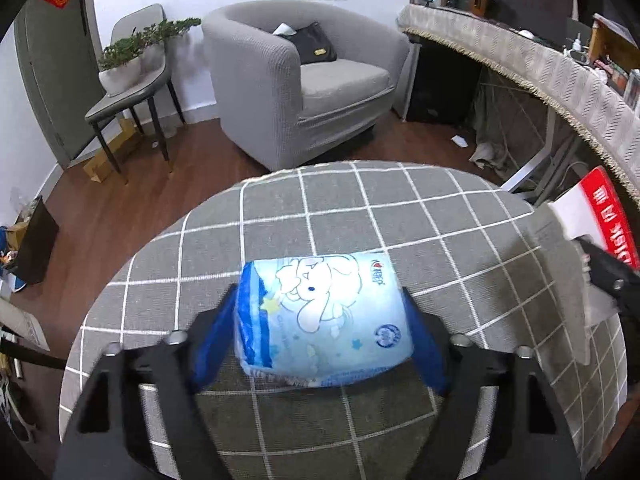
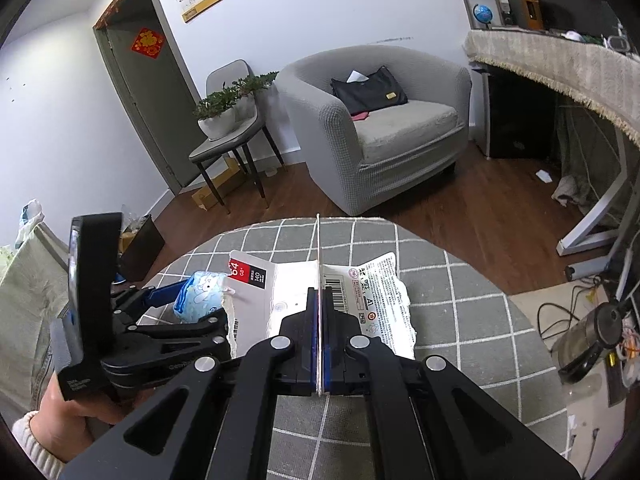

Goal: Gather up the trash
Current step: 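Grasp the torn white card backing with the right while the left grasps the wipes pack, then carry the wipes pack and card backing from the table over the teal bin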

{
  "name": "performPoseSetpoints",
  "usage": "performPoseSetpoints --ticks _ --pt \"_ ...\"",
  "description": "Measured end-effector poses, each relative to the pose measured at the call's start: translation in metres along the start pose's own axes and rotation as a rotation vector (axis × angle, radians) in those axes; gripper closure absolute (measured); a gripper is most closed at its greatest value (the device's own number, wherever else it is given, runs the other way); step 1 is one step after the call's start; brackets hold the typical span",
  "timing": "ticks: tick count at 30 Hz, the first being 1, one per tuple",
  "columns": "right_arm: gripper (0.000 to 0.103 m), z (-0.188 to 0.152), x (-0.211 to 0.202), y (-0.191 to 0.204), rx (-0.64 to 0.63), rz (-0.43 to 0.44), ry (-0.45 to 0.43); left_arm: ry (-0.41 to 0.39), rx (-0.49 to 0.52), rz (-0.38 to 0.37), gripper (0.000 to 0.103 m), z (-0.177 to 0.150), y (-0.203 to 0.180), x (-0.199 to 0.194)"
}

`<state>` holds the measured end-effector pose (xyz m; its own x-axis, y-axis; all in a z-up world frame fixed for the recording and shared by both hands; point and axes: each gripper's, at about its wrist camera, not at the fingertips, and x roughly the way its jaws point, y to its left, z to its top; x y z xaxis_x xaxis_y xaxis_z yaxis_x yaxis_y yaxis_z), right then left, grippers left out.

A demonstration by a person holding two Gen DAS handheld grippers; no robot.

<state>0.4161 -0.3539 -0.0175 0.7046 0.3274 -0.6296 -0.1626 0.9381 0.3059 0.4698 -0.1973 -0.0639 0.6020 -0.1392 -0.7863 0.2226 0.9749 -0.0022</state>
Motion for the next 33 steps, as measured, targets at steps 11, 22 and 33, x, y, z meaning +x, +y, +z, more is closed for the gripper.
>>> performPoseSetpoints --ticks 11,22,33 --pt "0.101 -0.006 -0.008 0.024 -0.042 -0.032 0.017 -0.027 -0.018 -0.059 0.031 -0.025 0.014 -0.028" --pt "0.101 -0.043 -0.032 0.08 -0.113 -0.036 0.027 -0.092 -0.027 -0.079 0.031 -0.08 0.046 -0.089" --pt "0.101 -0.092 -0.054 0.127 -0.139 -0.031 0.046 -0.118 -0.041 -0.062 0.031 -0.144 0.077 -0.141"
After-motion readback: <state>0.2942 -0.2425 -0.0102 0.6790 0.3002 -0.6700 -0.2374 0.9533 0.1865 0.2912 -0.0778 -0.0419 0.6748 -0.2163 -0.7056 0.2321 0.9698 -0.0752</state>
